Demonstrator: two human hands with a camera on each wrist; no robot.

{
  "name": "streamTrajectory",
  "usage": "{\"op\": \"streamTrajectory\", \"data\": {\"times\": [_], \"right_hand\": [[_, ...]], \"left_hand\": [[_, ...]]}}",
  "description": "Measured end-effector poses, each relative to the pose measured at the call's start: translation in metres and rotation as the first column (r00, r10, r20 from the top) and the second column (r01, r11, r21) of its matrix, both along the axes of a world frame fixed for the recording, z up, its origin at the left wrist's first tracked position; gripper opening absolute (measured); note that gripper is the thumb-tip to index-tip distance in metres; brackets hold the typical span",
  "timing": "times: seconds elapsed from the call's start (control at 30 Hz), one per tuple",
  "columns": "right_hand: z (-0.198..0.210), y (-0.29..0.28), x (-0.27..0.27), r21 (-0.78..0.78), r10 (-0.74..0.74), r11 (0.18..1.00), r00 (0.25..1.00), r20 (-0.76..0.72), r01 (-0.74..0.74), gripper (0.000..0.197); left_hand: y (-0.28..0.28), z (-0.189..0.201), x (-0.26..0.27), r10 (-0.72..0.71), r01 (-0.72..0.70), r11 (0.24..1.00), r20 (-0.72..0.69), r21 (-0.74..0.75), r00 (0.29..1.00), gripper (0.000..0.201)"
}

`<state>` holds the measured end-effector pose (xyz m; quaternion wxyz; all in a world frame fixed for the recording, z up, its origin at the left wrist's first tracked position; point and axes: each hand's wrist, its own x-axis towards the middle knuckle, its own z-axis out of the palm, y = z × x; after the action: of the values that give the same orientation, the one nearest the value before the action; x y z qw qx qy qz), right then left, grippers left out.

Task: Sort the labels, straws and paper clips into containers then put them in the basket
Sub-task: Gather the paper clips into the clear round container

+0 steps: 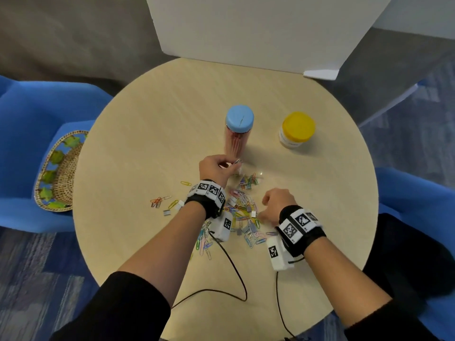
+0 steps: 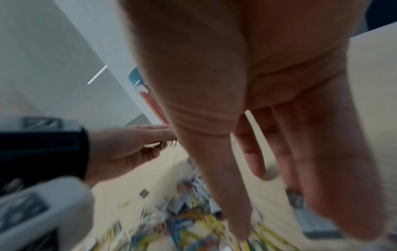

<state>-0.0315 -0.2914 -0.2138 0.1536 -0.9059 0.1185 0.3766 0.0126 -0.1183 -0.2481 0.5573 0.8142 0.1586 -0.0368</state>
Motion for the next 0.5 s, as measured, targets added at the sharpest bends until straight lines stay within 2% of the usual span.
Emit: {"op": "streamTrajectory", "data": {"times": [0.03, 0.1, 0.17, 0.23, 0.3, 0.37, 0.5], "right_hand": [[-0.003, -0.001, -0.008, -0.072, 0.083, 0.994, 0.996, -0.043, -0.086, 0.049], [-0.006, -0.003, -0.02, -0.171, 0.138, 0.974, 0.989, -0.059, -0.146, 0.077], [-0.009, -0.006, -0.029, -0.246, 0.127, 0.96, 0.991, -0.038, -0.132, 0.091], [-0.013, -0.007, -0.036, -0.232, 0.097, 0.968, 0.995, -0.014, -0.097, 0.097], [-0.019, -0.005, -0.042, -0.152, 0.062, 0.987, 0.998, 0.012, -0.06, 0.1], [-0.024, 0.0, -0.048, -0.066, 0.041, 0.997, 0.998, 0.051, -0.037, 0.098], [-0.031, 0.017, -0.055, 0.14, 0.02, 0.989, 0.98, 0.2, -0.049, 0.069]], "left_hand": [[0.0, -0.003, 0.001, -0.002, 0.002, 1.0, -0.006, 0.023, 1.0, 0.016], [-0.001, -0.006, 0.001, -0.027, 0.028, 0.999, -0.02, 0.045, 0.999, 0.015], [0.0, -0.007, -0.001, -0.074, 0.076, 0.995, -0.035, 0.065, 0.997, 0.014], [0.001, -0.007, -0.002, -0.114, 0.118, 0.989, -0.049, 0.087, 0.992, 0.016], [0.002, -0.007, -0.003, -0.157, 0.161, 0.984, -0.054, 0.078, 0.986, 0.021], [0.004, -0.004, -0.004, -0.206, 0.206, 0.978, -0.064, 0.003, 0.976, 0.03], [0.007, 0.002, -0.009, -0.236, 0.232, 0.967, -0.026, -0.104, 0.971, 0.039]]}}
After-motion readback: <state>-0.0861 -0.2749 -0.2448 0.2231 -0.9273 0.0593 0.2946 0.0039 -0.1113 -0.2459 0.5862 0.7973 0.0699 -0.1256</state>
